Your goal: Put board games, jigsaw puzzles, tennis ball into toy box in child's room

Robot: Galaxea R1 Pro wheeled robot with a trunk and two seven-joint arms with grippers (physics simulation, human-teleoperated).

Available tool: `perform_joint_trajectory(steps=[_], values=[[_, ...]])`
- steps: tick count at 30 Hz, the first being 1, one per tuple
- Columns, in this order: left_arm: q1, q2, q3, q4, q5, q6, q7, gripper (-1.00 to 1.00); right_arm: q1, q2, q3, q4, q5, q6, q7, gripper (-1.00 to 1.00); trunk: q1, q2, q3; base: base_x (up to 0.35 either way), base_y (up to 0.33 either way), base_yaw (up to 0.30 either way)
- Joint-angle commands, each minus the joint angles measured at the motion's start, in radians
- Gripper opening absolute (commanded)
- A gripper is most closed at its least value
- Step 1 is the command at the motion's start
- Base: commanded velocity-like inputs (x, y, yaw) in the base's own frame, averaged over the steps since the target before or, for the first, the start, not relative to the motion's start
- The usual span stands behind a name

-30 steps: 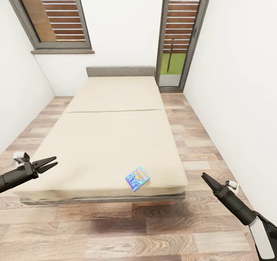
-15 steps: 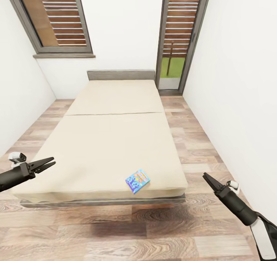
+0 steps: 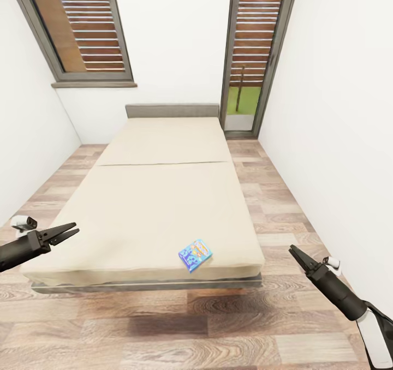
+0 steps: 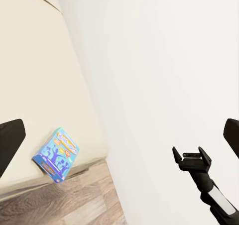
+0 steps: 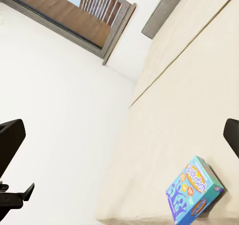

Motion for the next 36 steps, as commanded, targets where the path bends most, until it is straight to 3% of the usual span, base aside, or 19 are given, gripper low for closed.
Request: perform_joint_trajectory(steps=[1,36], values=[[0.000,0.000,0.000,0.000,-0.001,0.011,-0.004,1.00,0.000,0.000,-0.001,0.000,-0.005,0.008,0.001,1.00,0.000,0.000,0.001,-0.026,0.000,0.000],[0.000,-0.011,-0.010,-0.002,-0.002,0.010,-0.001,1.00,0.000,0.000,-0.002,0.000,-0.004,0.006,0.001,1.00,0.000,0.000,0.059,-0.065,-0.059,0.000]])
